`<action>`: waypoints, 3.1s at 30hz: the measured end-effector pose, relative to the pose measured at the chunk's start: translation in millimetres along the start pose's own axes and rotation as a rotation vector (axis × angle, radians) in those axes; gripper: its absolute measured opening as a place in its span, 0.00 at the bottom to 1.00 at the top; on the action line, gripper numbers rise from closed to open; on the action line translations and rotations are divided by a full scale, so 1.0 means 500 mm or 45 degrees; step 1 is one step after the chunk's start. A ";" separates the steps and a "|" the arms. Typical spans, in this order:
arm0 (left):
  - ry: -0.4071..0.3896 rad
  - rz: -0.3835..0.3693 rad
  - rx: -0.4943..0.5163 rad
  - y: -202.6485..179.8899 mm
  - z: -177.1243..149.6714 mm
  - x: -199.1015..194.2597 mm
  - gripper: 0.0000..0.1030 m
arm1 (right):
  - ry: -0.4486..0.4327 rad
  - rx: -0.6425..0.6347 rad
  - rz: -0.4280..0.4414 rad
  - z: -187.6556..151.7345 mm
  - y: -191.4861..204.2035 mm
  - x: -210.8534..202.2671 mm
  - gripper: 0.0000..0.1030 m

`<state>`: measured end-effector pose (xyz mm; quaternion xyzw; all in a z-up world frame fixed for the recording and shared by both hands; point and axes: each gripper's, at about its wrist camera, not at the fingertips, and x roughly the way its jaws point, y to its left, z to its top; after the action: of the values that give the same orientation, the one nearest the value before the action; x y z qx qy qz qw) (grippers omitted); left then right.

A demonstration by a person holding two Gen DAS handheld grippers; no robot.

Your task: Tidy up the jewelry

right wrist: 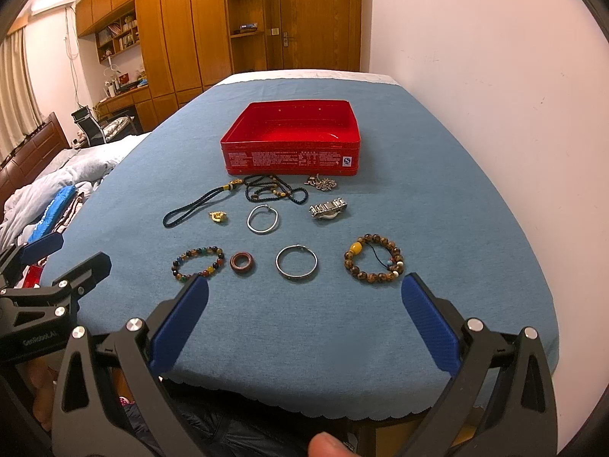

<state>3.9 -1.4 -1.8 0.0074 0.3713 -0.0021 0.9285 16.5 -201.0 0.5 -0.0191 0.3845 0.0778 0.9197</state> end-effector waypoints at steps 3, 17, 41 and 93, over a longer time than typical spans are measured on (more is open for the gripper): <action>0.000 0.001 -0.001 0.000 0.000 0.000 0.96 | 0.000 0.001 0.000 0.001 -0.001 0.001 0.97; 0.001 -0.001 -0.001 0.001 0.000 0.000 0.96 | -0.001 0.000 0.000 0.000 0.000 -0.001 0.97; 0.002 -0.004 -0.003 0.002 -0.001 0.002 0.96 | -0.003 0.000 -0.002 0.001 0.000 0.000 0.97; 0.216 -0.076 0.016 0.002 -0.037 0.171 0.96 | 0.095 -0.028 0.217 -0.018 -0.040 0.142 0.89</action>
<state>53.3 0.2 -74.3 0.0022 0.4487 -0.0314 0.8931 62.6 -212.5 -56.5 0.0007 0.4179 0.1591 0.8944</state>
